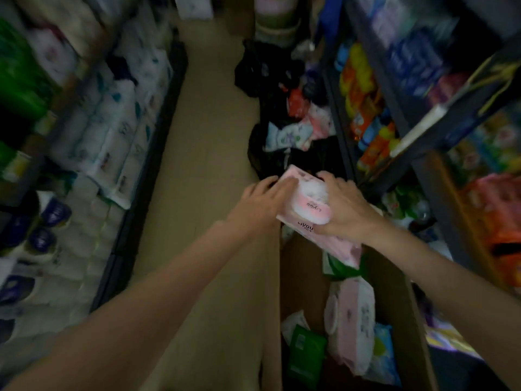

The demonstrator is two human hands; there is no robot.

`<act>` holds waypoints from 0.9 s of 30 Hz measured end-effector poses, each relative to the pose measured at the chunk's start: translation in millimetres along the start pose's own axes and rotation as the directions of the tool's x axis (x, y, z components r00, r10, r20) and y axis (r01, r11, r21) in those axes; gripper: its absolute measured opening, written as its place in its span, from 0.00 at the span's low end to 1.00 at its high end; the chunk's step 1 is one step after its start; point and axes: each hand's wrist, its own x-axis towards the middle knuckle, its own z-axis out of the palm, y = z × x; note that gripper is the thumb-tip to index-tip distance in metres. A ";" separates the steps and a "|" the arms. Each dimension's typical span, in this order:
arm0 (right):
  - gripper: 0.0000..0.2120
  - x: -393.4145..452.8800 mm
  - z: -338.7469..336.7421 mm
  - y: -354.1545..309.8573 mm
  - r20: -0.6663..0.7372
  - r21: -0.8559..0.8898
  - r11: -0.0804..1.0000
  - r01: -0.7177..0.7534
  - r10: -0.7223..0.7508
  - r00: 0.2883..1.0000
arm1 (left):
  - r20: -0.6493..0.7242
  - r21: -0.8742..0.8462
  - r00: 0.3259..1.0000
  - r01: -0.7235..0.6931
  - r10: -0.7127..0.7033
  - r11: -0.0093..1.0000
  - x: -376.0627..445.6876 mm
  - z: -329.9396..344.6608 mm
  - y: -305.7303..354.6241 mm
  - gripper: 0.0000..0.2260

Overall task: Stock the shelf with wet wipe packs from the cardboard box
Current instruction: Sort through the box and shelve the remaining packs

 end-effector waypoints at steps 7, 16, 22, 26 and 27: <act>0.50 -14.4 -136.6 -194.5 -0.081 -0.452 0.748 0.486 -0.577 0.812 | -0.257 0.381 0.966 0.064 0.040 0.922 -81.9 -180.2 -89.2 0.48; 0.48 -57.3 -218.3 -449.1 -0.309 -0.611 0.513 0.603 -0.856 0.415 | -0.765 0.478 0.631 0.420 0.131 0.771 -295.0 -369.4 -190.7 0.33; 0.51 -85.4 -229.6 -601.4 -0.489 -0.651 0.485 0.584 -0.856 0.166 | -0.846 0.496 0.514 0.658 0.145 0.566 -443.9 -449.1 -231.3 0.31; 0.53 -97.4 -216.9 -684.7 -0.567 -0.682 0.441 0.584 -0.823 -0.040 | -0.869 0.488 0.477 0.779 0.133 0.393 -521.4 -471.2 -245.9 0.31; 0.53 -98.7 -214.3 -702.4 -0.584 -0.675 0.426 0.603 -0.807 -0.084 | -0.871 0.488 0.473 0.799 0.133 0.352 -538.1 -475.4 -248.6 0.32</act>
